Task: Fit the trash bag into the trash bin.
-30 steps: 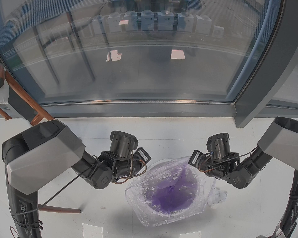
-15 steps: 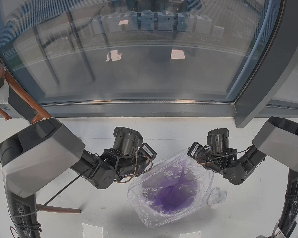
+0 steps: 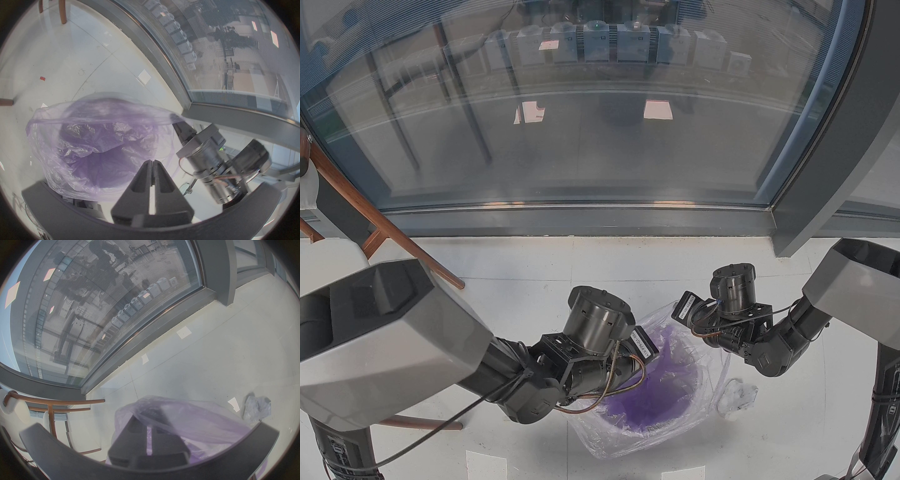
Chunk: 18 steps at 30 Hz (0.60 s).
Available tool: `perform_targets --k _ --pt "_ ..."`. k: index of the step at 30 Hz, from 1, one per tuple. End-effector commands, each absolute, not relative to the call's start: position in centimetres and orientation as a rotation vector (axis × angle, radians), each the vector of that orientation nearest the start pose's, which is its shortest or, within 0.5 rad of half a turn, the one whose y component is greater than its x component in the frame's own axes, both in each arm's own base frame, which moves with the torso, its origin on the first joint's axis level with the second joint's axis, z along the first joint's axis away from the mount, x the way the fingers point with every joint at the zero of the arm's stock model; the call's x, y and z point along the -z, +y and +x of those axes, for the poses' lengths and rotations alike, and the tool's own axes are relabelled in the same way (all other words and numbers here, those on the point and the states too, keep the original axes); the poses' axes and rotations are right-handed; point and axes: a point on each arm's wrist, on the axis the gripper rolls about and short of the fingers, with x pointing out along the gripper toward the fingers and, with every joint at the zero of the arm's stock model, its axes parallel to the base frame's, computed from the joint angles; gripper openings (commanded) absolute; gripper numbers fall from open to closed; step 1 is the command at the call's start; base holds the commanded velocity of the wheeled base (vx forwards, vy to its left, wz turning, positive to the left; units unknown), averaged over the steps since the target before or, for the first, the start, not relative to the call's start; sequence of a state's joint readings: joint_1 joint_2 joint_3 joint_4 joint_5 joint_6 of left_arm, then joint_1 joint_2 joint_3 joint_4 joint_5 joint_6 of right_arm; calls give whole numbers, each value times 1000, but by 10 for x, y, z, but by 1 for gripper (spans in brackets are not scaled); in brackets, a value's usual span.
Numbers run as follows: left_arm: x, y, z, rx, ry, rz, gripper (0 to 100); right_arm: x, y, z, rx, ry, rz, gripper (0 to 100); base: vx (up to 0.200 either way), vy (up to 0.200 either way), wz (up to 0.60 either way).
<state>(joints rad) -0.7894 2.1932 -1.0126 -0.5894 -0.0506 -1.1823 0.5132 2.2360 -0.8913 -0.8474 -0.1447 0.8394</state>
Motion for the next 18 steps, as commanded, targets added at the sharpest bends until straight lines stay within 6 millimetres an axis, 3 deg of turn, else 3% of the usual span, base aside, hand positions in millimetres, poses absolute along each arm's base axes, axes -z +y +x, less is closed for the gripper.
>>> perform_targets --k 1,10,18 --pt "-32 -277 293 318 965 -835 0 -32 189 339 -137 595 653 0 0 0 0" --pt "-25 -259 323 254 922 -872 0 -32 189 337 -133 594 652 0 0 0 0" --pt "-29 -263 338 264 884 -894 0 -32 189 337 -132 593 652 0 0 0 0"
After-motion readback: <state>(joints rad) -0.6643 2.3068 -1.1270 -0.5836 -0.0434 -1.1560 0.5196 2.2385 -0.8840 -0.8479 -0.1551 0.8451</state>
